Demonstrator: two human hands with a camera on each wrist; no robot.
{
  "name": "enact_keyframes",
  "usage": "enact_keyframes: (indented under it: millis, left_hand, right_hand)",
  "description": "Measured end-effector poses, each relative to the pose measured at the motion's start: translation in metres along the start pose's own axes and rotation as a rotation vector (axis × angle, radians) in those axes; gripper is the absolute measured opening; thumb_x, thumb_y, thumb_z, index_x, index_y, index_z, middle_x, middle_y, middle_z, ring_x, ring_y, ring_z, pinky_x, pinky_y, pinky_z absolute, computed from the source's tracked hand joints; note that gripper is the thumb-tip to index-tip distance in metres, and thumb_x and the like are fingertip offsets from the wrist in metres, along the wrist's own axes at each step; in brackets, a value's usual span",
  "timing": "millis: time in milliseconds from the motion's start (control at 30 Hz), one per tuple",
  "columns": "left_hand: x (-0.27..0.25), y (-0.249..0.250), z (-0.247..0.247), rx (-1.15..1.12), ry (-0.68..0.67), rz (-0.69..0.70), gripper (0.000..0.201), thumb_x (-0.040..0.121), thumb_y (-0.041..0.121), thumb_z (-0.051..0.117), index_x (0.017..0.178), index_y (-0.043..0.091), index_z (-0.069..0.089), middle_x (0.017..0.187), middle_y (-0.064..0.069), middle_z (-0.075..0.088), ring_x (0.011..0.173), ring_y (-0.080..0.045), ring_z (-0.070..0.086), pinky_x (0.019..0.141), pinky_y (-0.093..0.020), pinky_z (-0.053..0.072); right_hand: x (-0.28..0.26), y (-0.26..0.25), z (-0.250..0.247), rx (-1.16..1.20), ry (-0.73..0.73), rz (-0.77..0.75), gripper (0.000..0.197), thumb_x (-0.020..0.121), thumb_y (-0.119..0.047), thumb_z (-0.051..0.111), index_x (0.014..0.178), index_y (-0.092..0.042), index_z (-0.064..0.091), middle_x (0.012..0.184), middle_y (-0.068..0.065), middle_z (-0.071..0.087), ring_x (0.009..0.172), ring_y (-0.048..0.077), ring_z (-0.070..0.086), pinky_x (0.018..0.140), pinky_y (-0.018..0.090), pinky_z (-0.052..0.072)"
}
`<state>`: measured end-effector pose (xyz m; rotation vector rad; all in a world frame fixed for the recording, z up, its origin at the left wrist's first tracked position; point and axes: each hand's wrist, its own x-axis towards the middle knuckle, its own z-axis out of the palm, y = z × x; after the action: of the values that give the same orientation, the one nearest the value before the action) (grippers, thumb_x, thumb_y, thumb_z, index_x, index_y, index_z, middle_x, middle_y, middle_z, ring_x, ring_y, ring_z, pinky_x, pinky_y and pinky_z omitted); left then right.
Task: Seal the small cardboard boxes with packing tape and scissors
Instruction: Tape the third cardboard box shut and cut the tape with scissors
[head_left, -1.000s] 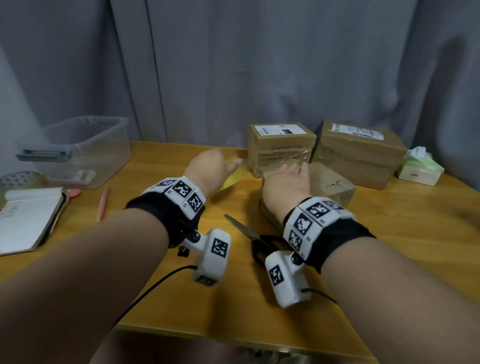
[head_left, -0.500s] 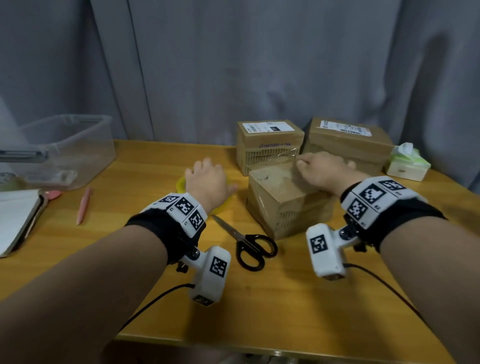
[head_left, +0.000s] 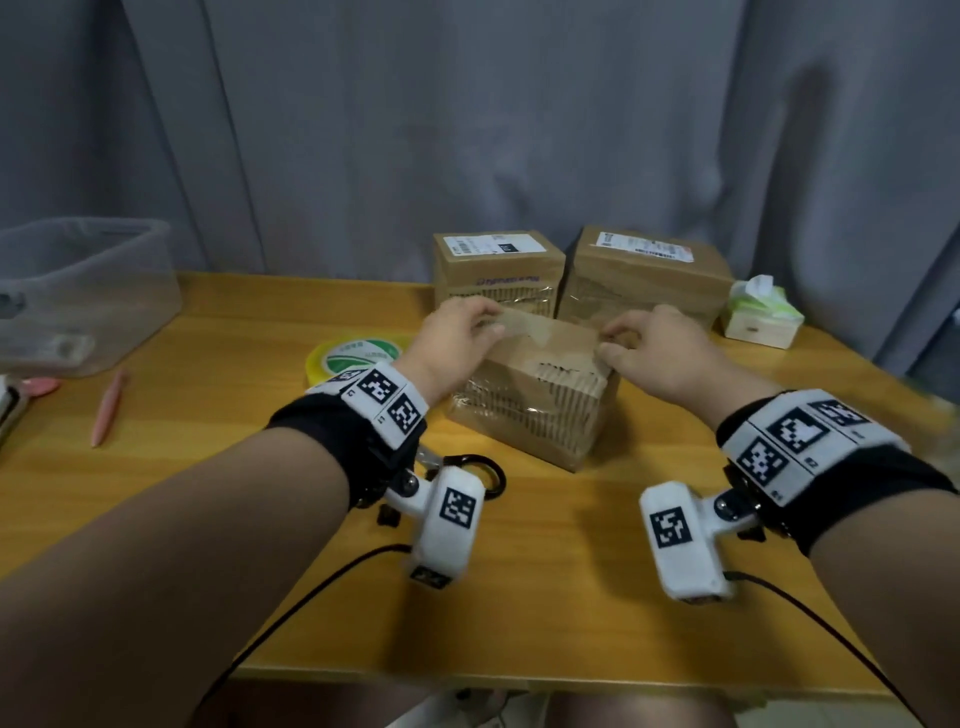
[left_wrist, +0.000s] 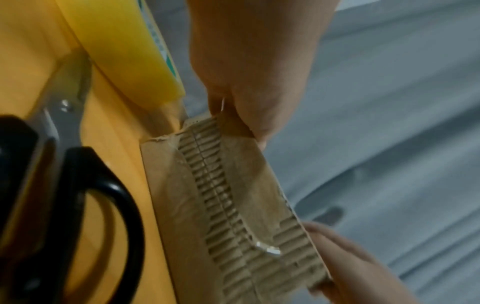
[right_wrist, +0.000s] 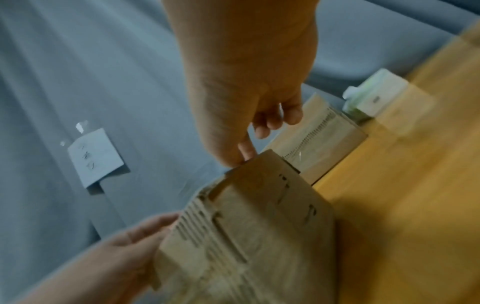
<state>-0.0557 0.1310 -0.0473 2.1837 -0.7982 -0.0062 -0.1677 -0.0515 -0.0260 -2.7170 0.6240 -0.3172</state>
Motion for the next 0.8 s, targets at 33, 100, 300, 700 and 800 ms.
enact_keyframes:
  millis: [33, 100, 300, 700, 800]
  left_hand:
    - [-0.002, 0.002, 0.0, 0.066, 0.033, 0.043, 0.025, 0.094, 0.034, 0.052, 0.116, 0.026, 0.061, 0.116, 0.004, 0.049, 0.114, -0.014, 0.04, 0.101, -0.03, 0.033]
    - [-0.011, 0.011, -0.001, 0.156, 0.041, 0.117, 0.013, 0.092, 0.04, 0.054, 0.1, 0.035, 0.063, 0.105, 0.005, 0.043, 0.107, -0.013, 0.032, 0.096, -0.031, 0.027]
    - [-0.024, 0.011, -0.008, 0.187, -0.306, 0.227, 0.03, 0.094, 0.031, 0.053, 0.123, 0.038, 0.057, 0.119, 0.002, 0.04, 0.121, -0.015, 0.028, 0.105, -0.03, 0.023]
    - [-0.026, 0.024, -0.009, 0.186, -0.397, 0.238, 0.013, 0.095, 0.029, 0.049, 0.096, 0.039, 0.058, 0.112, -0.006, 0.036, 0.116, -0.019, 0.034, 0.108, -0.038, 0.028]
    - [-0.025, 0.027, -0.005, 0.242, -0.419, 0.221, 0.013, 0.094, 0.029, 0.05, 0.083, 0.036, 0.046, 0.107, -0.002, 0.032, 0.108, -0.022, 0.04, 0.101, -0.043, 0.039]
  right_hand:
    - [0.001, 0.001, 0.001, 0.021, -0.026, -0.028, 0.038, 0.093, -0.031, 0.052, 0.131, -0.026, 0.055, 0.132, 0.006, 0.045, 0.126, 0.027, 0.042, 0.103, 0.036, 0.036]
    - [0.002, 0.0, 0.008, 0.103, -0.125, -0.128, 0.04, 0.095, -0.021, 0.047, 0.134, -0.026, 0.052, 0.14, 0.006, 0.042, 0.133, 0.024, 0.035, 0.111, 0.036, 0.029]
    - [-0.002, -0.004, 0.013, -0.084, -0.111, -0.05, 0.042, 0.098, -0.044, 0.036, 0.138, -0.035, 0.041, 0.133, 0.016, 0.045, 0.123, 0.036, 0.038, 0.099, 0.039, 0.032]
    - [-0.023, -0.022, 0.004, -0.298, -0.114, 0.07, 0.061, 0.094, -0.062, 0.028, 0.136, -0.017, 0.032, 0.115, 0.012, 0.057, 0.103, 0.03, 0.056, 0.072, 0.036, 0.04]
    - [-0.026, -0.03, 0.009, -0.269, -0.107, 0.091, 0.058, 0.096, -0.057, 0.028, 0.137, -0.017, 0.031, 0.112, 0.012, 0.057, 0.1, 0.03, 0.055, 0.071, 0.035, 0.039]
